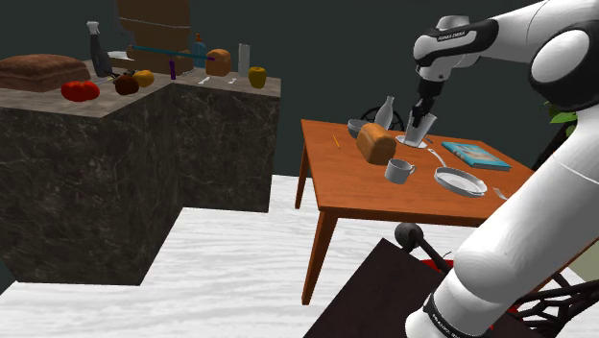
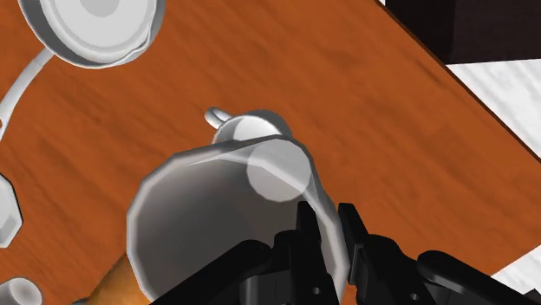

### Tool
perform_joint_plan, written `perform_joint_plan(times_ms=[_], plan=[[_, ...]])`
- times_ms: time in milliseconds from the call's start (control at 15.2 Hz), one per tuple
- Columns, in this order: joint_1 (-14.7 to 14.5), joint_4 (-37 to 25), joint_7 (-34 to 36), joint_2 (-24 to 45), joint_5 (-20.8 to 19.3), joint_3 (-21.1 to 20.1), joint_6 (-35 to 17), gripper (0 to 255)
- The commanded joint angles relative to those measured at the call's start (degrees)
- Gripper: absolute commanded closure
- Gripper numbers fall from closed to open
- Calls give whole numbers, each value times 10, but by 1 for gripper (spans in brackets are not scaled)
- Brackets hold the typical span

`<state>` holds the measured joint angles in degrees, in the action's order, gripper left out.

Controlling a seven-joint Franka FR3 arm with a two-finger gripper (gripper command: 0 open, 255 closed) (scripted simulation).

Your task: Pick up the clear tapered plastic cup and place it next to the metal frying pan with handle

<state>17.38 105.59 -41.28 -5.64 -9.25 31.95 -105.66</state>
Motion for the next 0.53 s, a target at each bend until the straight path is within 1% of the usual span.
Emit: perform_joint_plan(times_ms=[0, 462], plan=[[12, 7, -25, -8, -3, 14, -4, 255], [51, 17, -115, -23, -9, 67, -14, 255]])
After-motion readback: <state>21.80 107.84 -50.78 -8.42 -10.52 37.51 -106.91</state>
